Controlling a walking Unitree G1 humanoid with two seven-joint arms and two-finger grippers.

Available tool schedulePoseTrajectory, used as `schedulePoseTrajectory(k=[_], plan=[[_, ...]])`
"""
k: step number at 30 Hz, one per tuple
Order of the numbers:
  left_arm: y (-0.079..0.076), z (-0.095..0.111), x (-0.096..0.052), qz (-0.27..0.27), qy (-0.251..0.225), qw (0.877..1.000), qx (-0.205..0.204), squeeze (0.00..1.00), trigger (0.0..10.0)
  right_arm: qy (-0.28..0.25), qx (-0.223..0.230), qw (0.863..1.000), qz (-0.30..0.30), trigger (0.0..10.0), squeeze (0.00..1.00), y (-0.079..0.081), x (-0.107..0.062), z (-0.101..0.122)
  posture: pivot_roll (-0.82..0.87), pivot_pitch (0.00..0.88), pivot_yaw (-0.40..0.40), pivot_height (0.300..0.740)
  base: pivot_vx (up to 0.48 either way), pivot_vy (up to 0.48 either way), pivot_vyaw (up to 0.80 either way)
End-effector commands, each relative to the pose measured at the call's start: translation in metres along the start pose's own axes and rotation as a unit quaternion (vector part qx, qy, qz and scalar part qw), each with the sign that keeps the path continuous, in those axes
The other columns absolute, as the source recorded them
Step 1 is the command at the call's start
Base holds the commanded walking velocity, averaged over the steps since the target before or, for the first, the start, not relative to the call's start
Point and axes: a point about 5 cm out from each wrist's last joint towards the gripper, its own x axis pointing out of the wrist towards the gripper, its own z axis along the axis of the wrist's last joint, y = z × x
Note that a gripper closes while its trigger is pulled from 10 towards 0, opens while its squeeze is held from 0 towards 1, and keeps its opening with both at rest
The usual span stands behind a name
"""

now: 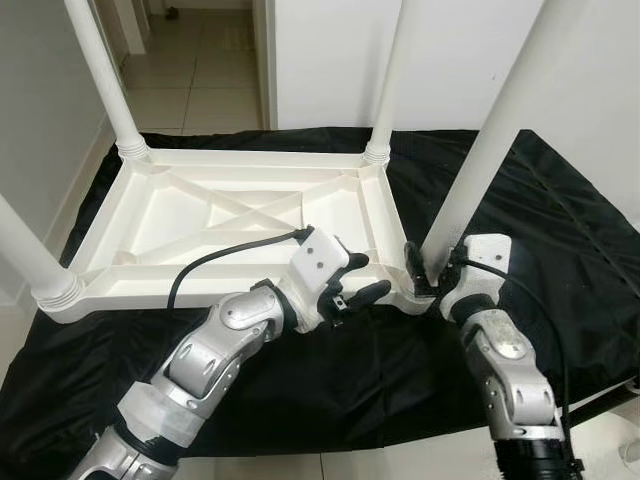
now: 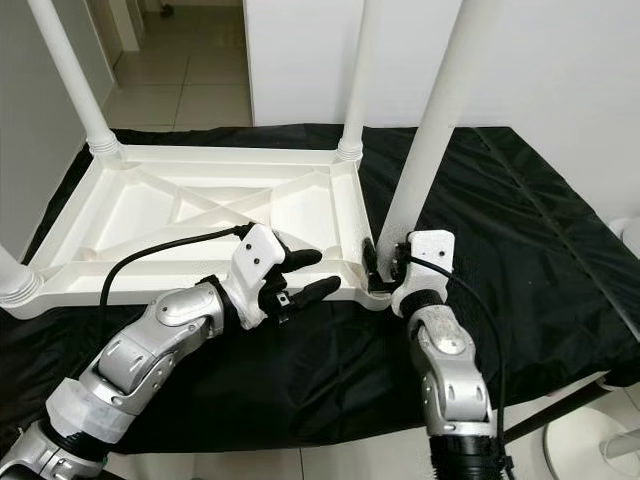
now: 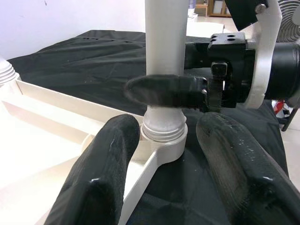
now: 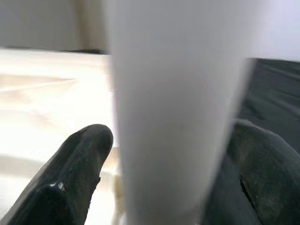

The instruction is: Building children table

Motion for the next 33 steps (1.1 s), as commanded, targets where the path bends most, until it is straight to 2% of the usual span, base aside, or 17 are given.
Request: schedulePoseTrajectory(k=[1,11,17,19,20,23,24,26,33], plan=[[-0.007,-0.001,0.001,-0.058,0.004,0.998,0.007,0.00,10.0,-0.003,0.001,0.999,0.035,10.0,0.00,0.001,0.002,0.001,-0.09,0.000,-0.009,0.740,0.000,0.000,0.00],[-0.006,0.000,0.000,-0.055,0.004,0.998,0.009,0.00,10.0,0.030,-0.023,0.992,0.123,10.0,0.00,-0.012,0.012,-0.009,-0.07,0.000,-0.012,0.740,0.000,0.000,0.00],[-0.006,0.000,0.000,-0.054,0.005,0.998,0.010,0.00,10.0,0.060,-0.041,0.982,0.177,10.0,0.00,-0.013,0.023,-0.019,-0.06,0.000,-0.008,0.740,0.000,0.000,0.00],[-0.006,0.000,0.000,-0.054,0.005,0.998,0.010,0.00,10.0,0.065,-0.045,0.979,0.189,9.7,0.00,-0.012,0.025,-0.021,-0.06,0.000,-0.006,0.740,0.000,0.000,0.00],[-0.006,0.000,0.000,-0.054,0.005,0.998,0.011,0.00,10.0,0.072,-0.048,0.976,0.198,5.1,0.00,-0.011,0.026,-0.023,-0.06,0.000,-0.006,0.740,0.000,0.000,0.00],[-0.006,0.001,0.000,-0.054,0.005,0.998,0.011,0.00,10.0,0.076,-0.049,0.974,0.206,5.1,0.00,-0.012,0.027,-0.025,-0.06,0.000,-0.006,0.740,0.000,0.000,0.00],[-0.007,0.001,0.000,-0.054,0.005,0.998,0.011,0.00,10.0,0.081,-0.053,0.972,0.216,0.0,0.00,-0.011,0.028,-0.028,-0.06,0.000,-0.006,0.740,0.000,0.000,0.00],[-0.007,0.001,-0.001,-0.054,0.005,0.998,0.010,0.00,10.0,0.095,-0.065,0.966,0.231,0.0,0.00,-0.011,0.027,-0.034,-0.05,0.000,-0.006,0.740,0.000,0.000,0.00],[-0.007,0.001,-0.001,-0.054,0.005,0.998,0.010,0.00,10.0,0.102,-0.068,0.962,0.243,0.0,0.00,-0.011,0.026,-0.039,-0.05,0.000,-0.005,0.740,0.000,0.000,0.00]])
